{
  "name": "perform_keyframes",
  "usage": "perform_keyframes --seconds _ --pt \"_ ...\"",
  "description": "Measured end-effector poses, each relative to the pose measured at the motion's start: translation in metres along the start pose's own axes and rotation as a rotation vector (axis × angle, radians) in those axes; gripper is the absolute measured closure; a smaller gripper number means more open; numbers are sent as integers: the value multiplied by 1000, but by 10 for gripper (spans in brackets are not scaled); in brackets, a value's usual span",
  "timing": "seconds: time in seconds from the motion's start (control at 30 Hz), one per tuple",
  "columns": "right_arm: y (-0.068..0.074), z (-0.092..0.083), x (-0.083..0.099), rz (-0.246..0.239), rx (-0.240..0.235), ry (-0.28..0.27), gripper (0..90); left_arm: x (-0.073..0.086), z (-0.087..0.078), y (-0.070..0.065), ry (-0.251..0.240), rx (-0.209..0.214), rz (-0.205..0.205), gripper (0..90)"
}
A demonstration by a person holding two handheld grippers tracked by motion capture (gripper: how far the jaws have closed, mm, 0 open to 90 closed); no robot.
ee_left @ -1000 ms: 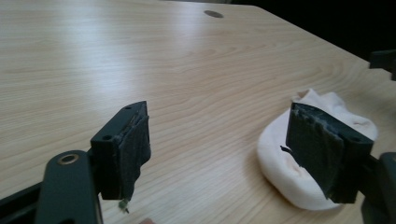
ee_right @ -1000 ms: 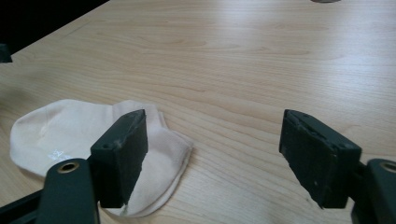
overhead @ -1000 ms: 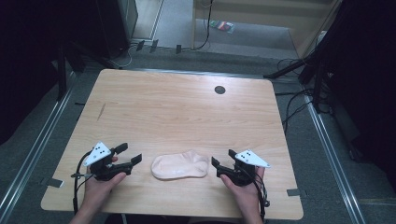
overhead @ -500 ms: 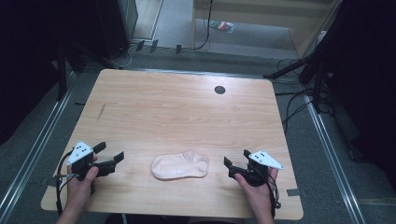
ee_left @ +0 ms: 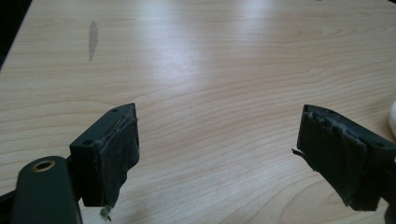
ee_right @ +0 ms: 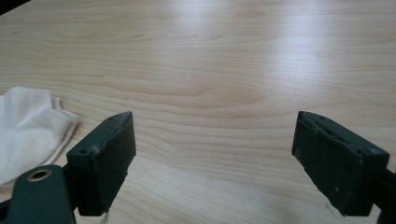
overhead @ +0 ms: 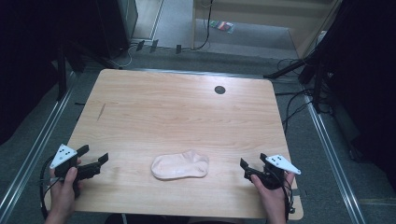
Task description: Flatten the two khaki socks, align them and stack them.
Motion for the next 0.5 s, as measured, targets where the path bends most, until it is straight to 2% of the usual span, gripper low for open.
perform_keyframes --seconds 0.17,0.5 --pt "-19 -7 5 36 30 1 139 5 -7 9 7 -27 0 135" --pt "-47 -27 16 71 82 -4 141 12 -24 26 6 -80 -20 135"
Point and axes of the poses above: each handheld gripper's, and its own axes: z roughly forward along the jaws, x roughly out of its underside, y roughly to its left, the point moved 1 cm from there along z, roughly forward along the jaws, and after that the axes turned 6 degrees about x, right-handed, at the moved point
